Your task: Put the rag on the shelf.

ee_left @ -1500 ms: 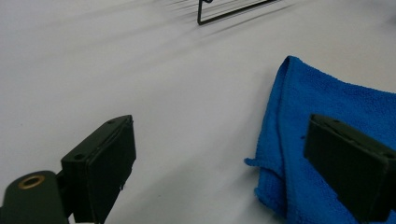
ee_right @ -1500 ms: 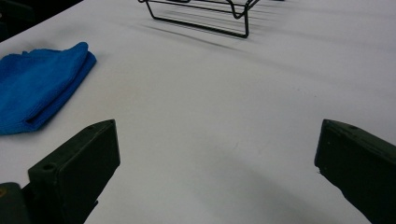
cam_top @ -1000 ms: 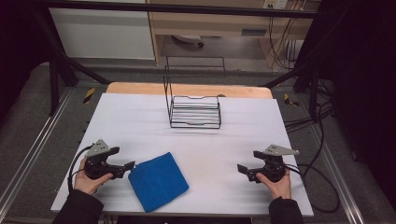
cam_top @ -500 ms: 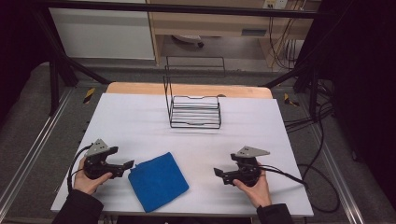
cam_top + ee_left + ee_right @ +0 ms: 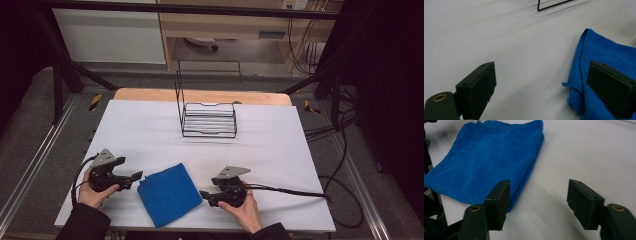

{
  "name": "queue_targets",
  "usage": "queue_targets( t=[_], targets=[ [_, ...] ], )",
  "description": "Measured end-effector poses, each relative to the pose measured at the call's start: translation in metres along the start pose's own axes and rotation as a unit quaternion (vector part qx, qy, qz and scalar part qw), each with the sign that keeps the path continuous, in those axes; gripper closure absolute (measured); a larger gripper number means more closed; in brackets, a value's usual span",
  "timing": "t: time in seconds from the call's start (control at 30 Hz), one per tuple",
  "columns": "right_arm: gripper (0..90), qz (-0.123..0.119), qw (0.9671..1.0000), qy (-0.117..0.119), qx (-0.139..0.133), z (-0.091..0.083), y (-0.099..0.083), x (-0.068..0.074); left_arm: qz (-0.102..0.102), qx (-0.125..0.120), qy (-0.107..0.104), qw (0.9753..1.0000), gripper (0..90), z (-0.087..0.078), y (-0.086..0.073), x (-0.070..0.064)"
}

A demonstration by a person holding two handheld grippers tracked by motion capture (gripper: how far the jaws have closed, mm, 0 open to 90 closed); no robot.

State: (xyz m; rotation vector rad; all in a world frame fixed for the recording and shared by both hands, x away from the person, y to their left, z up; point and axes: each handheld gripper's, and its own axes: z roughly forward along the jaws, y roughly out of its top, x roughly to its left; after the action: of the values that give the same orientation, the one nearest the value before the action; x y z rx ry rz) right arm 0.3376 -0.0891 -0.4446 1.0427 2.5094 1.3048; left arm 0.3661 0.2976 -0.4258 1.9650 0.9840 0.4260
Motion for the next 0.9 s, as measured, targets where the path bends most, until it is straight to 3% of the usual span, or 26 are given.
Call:
queue_targets(
  t=[0.17, 0.6, 0.73, 0.9],
  targets=[
    [49.6, 0.001, 0.9998, 0.012, 0.014, 0.012, -0.001, 0.014, 0.001, 0.000, 0.001, 1.0000, 9.4, -0.001, 0.000, 0.000],
    [77.9, 0.026, 0.9983, 0.021, 0.048, 0.016, -0.005, 0.023, 0.003, 0.002, 0.004, 1.0000, 9.5, -0.001, 0.000, -0.001],
    [86.5, 0.037, 0.9976, 0.029, 0.051, 0.015, -0.002, 0.021, 0.002, 0.002, 0.005, 1.0000, 9.5, -0.001, 0.000, -0.001],
    [87.6, 0.018, 0.9984, 0.017, 0.050, 0.000, 0.012, 0.011, 0.003, 0.002, 0.003, 1.0000, 9.5, -0.001, 0.000, -0.002]
  ],
)
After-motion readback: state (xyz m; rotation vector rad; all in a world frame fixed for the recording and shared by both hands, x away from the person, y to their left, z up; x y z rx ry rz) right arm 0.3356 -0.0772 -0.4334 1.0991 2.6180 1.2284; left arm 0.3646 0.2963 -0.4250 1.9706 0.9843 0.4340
